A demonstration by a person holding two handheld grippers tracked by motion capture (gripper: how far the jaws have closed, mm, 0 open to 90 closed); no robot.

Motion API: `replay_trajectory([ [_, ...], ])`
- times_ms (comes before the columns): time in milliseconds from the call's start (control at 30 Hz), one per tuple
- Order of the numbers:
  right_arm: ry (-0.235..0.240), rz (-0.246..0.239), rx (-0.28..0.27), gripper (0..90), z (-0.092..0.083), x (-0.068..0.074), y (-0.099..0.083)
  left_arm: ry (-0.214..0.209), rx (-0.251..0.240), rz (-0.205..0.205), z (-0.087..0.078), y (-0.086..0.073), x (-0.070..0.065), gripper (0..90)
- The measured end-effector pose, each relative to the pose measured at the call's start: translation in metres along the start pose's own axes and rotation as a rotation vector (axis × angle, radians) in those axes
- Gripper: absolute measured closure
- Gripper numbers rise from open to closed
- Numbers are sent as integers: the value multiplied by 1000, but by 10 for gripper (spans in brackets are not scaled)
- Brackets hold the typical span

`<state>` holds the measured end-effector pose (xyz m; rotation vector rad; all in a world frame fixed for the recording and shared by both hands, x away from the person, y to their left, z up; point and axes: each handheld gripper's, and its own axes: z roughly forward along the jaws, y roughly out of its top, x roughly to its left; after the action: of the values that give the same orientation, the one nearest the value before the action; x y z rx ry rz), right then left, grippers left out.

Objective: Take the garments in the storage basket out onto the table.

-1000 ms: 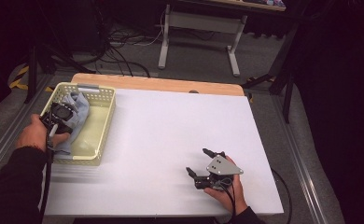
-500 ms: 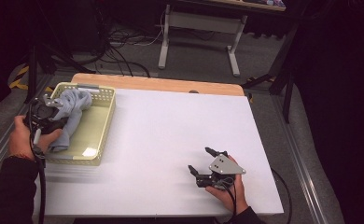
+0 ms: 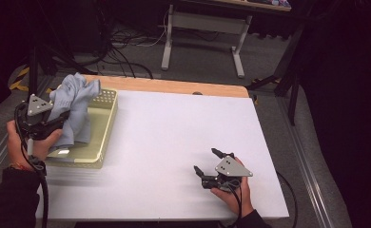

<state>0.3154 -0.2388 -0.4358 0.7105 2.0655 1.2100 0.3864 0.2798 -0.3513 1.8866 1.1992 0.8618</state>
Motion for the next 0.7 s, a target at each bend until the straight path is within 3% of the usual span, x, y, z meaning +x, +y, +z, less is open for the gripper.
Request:
replay_trajectory([
  [233, -15, 12, -5, 158, 0, -2, 0, -7, -112, -39, -13, 4, -3, 689],
  [500, -25, 17, -6, 158, 1, -2, -1, -75, -220, -61, -28, 8, -17, 689],
  [700, -24, 17, -8, 158, 1, -2, -1, -128, -288, -44, -37, 14, -36, 688],
])
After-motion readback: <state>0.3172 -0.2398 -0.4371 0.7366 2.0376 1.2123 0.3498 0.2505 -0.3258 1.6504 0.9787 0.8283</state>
